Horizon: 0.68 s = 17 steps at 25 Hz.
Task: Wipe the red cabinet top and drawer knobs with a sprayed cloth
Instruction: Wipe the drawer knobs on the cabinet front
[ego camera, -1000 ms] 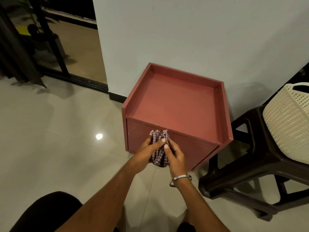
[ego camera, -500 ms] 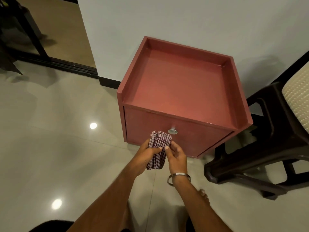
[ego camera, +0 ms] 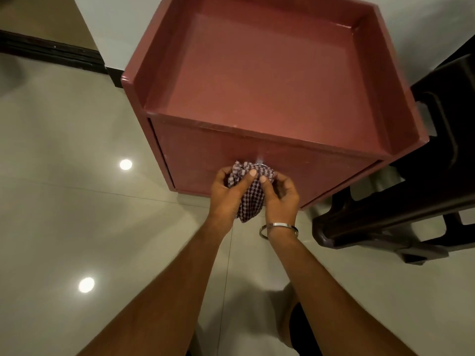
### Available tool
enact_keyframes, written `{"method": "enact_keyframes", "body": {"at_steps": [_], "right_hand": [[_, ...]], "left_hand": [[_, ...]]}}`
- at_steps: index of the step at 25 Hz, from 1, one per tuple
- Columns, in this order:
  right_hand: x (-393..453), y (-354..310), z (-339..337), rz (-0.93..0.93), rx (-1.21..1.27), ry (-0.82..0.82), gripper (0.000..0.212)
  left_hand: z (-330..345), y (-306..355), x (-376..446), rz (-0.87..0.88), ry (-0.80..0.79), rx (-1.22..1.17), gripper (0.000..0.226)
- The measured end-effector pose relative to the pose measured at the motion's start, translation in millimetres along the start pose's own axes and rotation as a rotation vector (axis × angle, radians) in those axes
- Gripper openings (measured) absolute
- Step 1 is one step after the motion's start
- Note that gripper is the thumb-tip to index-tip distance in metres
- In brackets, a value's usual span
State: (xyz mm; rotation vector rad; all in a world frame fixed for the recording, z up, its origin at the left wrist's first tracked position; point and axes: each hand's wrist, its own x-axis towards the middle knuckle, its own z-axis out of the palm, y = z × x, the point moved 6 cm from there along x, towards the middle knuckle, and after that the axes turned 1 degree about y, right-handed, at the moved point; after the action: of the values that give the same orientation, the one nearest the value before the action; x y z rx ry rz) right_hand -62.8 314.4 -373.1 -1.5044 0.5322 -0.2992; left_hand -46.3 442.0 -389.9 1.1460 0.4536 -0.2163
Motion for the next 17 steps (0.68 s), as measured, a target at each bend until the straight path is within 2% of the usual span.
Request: {"method": "enact_keyframes", "body": {"at_steps": [3,6,12,17], "right_hand": [[-2.8,1.8,-0.7,-0.048,0.011,0.043,0.019],[-1.1,-2.6,1.2,-0.096,-0.015,0.002,0.024],[4.2,-8.0,4.8,-0.165,-0.179,-0.077,0.024],[10.3,-1.6,-1.2,-0.123,-0.220,-0.101,0.027]], "left_hand": [[3.2,-4.4,0.8,-0.033,-0.034,-0.061,0.037],[6.9,-6.7,2.4,-0.073,-0.104,-0.103,0.037],[14.9,-26.5,4.9,-0.249,-0.179,-0.210,0.056],[8.8,-28.2,8.6,-0.235,-0.155,-0.132,0.042]]}}
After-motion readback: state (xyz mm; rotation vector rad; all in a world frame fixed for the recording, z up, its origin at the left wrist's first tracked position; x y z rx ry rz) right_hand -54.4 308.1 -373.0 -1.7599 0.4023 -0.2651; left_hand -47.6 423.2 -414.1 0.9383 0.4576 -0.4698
